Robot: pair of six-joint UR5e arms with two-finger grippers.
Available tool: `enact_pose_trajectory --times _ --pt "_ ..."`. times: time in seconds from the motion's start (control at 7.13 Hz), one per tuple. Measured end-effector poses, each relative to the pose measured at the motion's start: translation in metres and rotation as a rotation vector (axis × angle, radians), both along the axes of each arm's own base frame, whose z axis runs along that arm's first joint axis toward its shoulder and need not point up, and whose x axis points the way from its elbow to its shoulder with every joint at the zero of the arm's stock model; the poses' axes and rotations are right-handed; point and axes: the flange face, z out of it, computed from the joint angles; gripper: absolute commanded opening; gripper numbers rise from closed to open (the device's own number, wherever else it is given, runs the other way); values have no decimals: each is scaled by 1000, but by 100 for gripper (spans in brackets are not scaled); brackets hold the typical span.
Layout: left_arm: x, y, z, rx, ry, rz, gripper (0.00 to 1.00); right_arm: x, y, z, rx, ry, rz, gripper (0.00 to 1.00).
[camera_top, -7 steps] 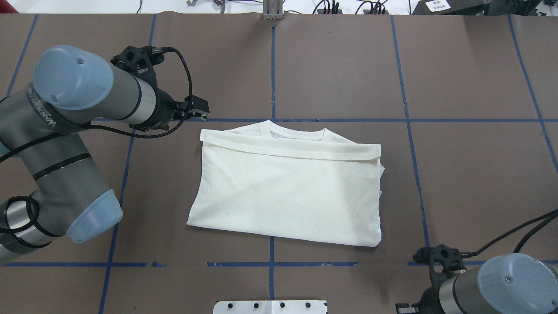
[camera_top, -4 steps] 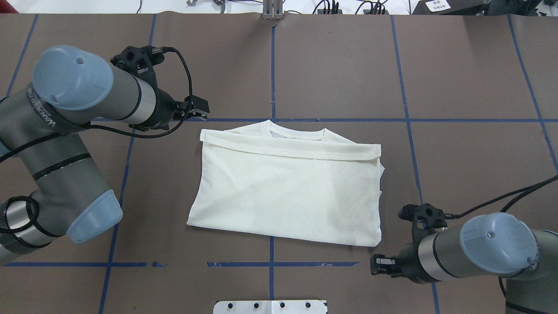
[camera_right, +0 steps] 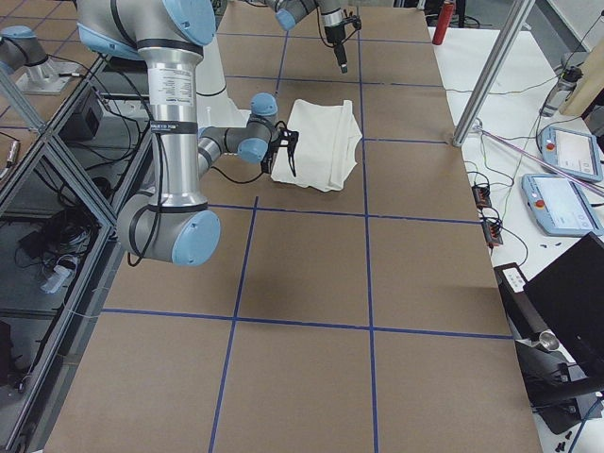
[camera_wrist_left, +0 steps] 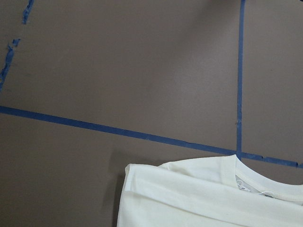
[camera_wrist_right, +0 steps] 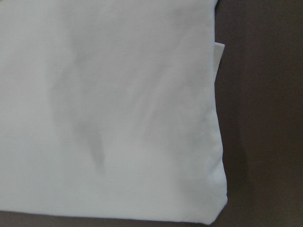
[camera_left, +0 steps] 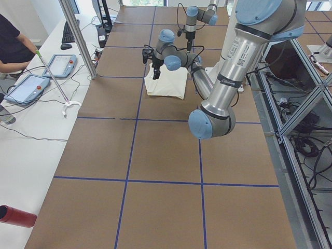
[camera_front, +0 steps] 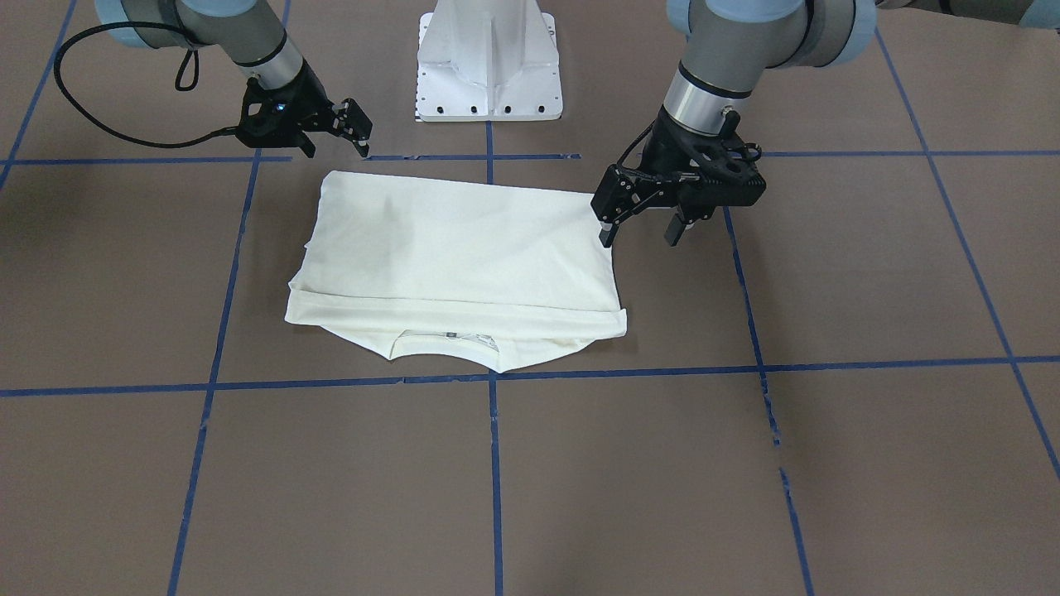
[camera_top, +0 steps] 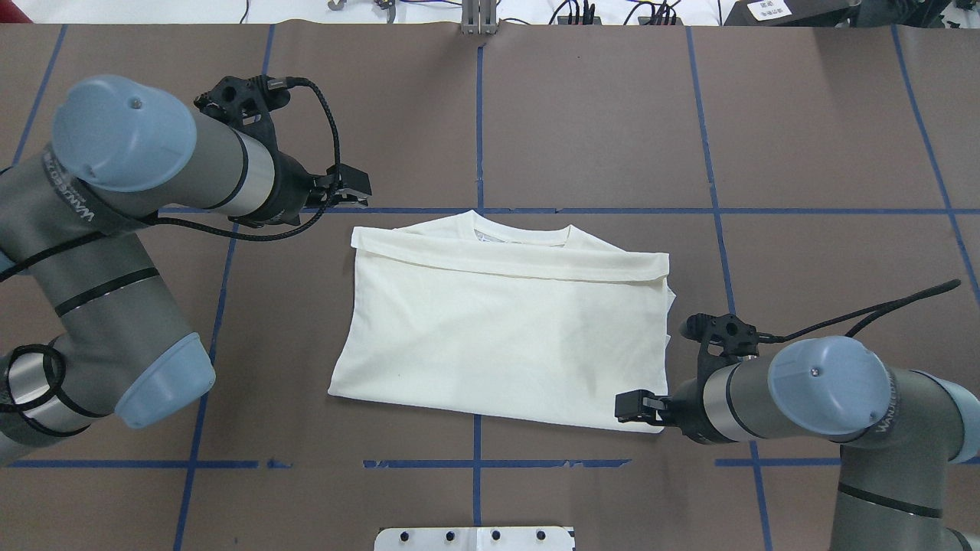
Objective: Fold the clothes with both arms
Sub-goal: 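Lower the right gripper to the shirt's near corner and grasp it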
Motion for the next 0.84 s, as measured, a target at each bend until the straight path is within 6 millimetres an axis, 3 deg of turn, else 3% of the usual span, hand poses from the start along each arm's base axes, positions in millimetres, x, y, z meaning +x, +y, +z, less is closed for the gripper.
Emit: enact_pose_trajectory --times 0.7,0.84 --pt "-3 3 -5 7 10 3 100 -15 -10 23 -2 50 9 92" --pt "-3 3 -5 7 11 3 100 -17 -10 27 -4 57 9 81"
